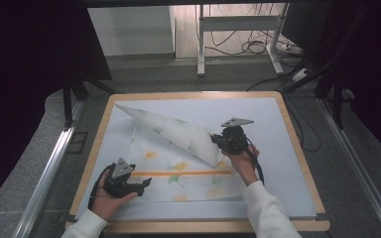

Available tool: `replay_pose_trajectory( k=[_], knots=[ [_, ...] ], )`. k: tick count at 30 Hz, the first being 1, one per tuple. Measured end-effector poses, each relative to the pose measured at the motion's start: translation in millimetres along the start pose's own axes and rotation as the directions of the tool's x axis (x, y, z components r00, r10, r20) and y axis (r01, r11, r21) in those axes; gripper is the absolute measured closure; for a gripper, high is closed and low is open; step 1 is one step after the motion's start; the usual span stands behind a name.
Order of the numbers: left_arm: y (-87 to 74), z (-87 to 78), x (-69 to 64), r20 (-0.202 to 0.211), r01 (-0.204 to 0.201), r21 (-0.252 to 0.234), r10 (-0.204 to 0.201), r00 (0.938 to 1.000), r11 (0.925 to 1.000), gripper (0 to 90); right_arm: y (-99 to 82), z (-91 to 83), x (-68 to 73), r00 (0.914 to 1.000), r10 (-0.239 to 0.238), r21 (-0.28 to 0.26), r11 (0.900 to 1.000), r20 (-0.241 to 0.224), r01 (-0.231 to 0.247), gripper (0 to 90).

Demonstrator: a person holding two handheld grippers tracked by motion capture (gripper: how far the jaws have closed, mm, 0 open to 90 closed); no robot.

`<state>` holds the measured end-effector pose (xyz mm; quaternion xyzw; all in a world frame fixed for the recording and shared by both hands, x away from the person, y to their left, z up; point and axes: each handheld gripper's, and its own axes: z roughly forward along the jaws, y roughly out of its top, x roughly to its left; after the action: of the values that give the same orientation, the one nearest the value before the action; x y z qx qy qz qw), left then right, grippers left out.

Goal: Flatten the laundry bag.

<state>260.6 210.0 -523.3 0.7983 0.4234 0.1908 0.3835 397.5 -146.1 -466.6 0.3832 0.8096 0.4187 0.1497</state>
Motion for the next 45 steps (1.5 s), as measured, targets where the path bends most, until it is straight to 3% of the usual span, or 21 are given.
replay_pose_trajectory(
  k=[21, 33, 45],
  knots=[
    [0.2, 1.8, -1.1, -0.001, -0.005, 0.008, 0.005, 1.0, 1.0, 21.2, -0.1, 0.6, -8.8, 0.9997, 0.016, -0.014, 0.9998, 0.02, -0.015, 86.2],
    [0.2, 1.8, -1.1, -0.001, -0.003, 0.007, 0.003, 1.0, 1.0, 21.2, 1.7, -2.4, -15.9, 0.9998, 0.015, -0.002, 0.9999, 0.009, -0.015, 86.3],
    [0.5, 1.8, -1.1, 0.005, -0.005, 0.005, 0.005, 1.0, 1.0, 21.1, 9.3, -4.7, -36.8, 0.9993, 0.017, -0.009, 0.9998, 0.033, -0.016, 86.2]
  ],
)
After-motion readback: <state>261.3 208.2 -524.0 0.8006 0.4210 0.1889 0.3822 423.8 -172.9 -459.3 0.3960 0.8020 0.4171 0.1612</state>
